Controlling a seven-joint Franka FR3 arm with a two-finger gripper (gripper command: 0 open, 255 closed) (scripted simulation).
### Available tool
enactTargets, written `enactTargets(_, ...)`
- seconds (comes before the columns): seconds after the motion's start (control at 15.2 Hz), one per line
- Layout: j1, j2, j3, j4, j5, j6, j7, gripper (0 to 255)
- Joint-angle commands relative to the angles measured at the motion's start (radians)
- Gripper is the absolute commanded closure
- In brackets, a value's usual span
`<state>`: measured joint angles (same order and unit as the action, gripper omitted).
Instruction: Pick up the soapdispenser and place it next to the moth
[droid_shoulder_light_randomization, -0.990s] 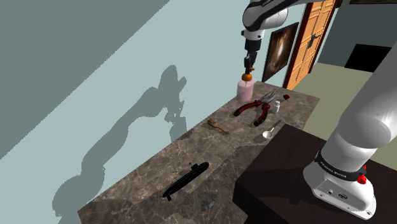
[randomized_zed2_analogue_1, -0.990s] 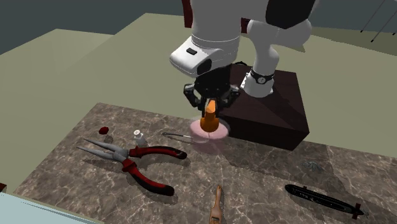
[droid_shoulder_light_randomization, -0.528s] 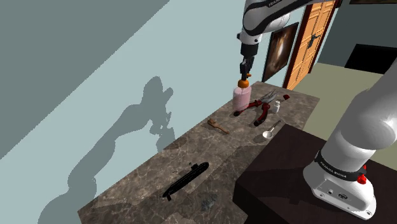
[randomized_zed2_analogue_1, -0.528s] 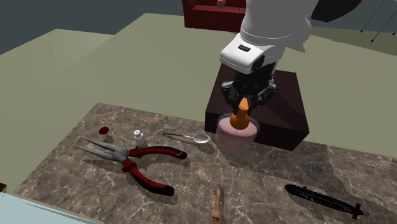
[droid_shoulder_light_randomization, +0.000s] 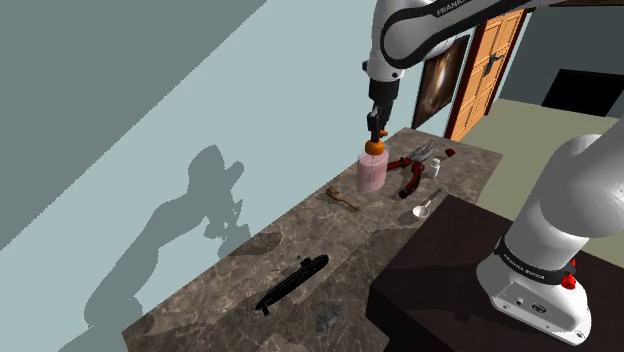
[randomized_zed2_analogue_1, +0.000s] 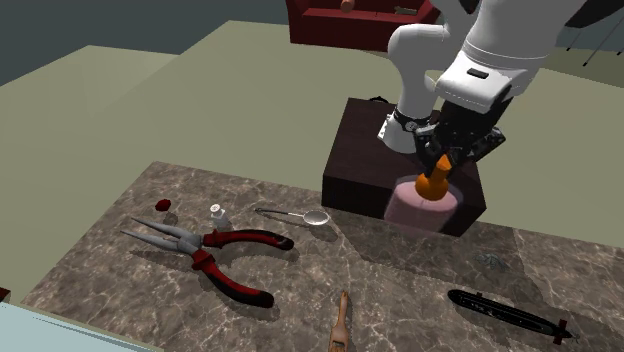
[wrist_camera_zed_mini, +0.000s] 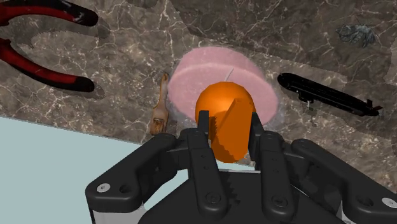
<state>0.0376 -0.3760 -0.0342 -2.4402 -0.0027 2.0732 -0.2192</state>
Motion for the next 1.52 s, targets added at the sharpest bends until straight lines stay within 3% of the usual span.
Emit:
enactTargets(0.0,0.021,-0.025,0.034,-0.021,0.013,-0.002,0.048,255)
enactTargets(0.73,0.153,-0.085,0.237,-0.063,0.111,-0.013,0.318,255)
enactTargets(1.45,0.259,0.005,0.454,0.039,0.174,-0.006,0.605,255)
